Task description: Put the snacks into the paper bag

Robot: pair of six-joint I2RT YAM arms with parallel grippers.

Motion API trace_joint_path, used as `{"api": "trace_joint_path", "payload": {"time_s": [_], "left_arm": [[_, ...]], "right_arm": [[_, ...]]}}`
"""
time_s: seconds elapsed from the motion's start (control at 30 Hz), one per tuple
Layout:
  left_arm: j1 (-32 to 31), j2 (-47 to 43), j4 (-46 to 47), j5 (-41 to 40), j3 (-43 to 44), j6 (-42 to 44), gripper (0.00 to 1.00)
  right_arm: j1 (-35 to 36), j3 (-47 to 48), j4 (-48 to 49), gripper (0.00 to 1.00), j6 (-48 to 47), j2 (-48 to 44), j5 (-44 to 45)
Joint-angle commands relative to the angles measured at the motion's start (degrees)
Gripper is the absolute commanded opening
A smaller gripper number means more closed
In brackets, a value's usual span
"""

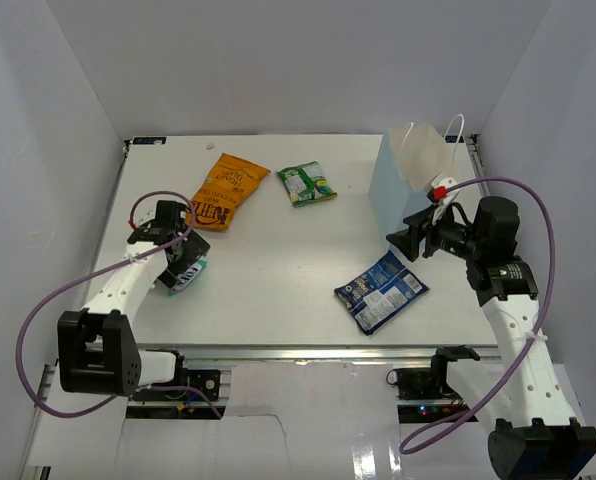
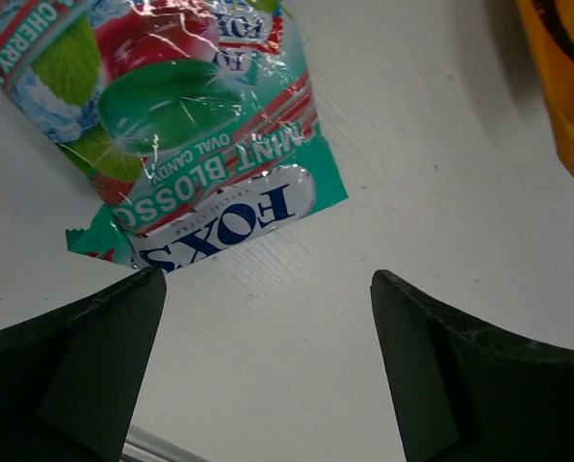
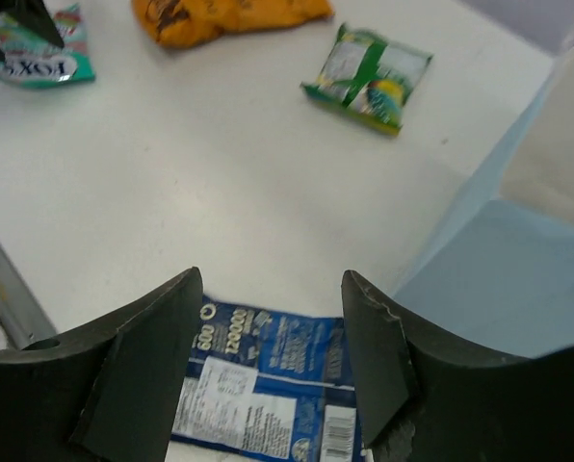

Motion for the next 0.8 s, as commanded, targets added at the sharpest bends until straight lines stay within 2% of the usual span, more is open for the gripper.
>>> {"api": "trace_joint_path", "payload": {"time_s": [0.0, 0.23, 0.37, 0.6, 0.7, 0.77], "left_arm": [[1.80, 2.21, -8.01, -3.85, 4.94, -2.45, 0.98], [2.50, 0.72, -8.63, -10.09, 5.83, -0.87, 0.98], [5.93, 1.86, -8.45, -10.89, 5.21, 0.18, 0.98], [11.64, 7.39, -5.48, -6.59, 6.18, 2.82, 0.85], [13.40, 9.85, -3.01, -3.60, 6.36, 5.45, 0.76], [14.37, 11.96, -2.13, -2.63, 6.53, 7.04, 0.66]], "right_arm": [[-0.21, -5.01, 0.03, 0.66, -1.75, 0.33, -8.01], [-0.21, -7.49, -0.23, 0.70, -2.98, -1.96, -10.39], [-0.12, -7.49, -0.67, 0.70, -3.25, -2.31, -10.83], [-0.04, -7.66, -0.85, 0.71, -3.42, -2.84, -11.62], [-0.04, -7.75, -0.85, 0.71, -3.51, -2.84, -11.79], [-0.04, -7.84, -0.85, 0.71, -3.60, -2.75, -11.88]]}}
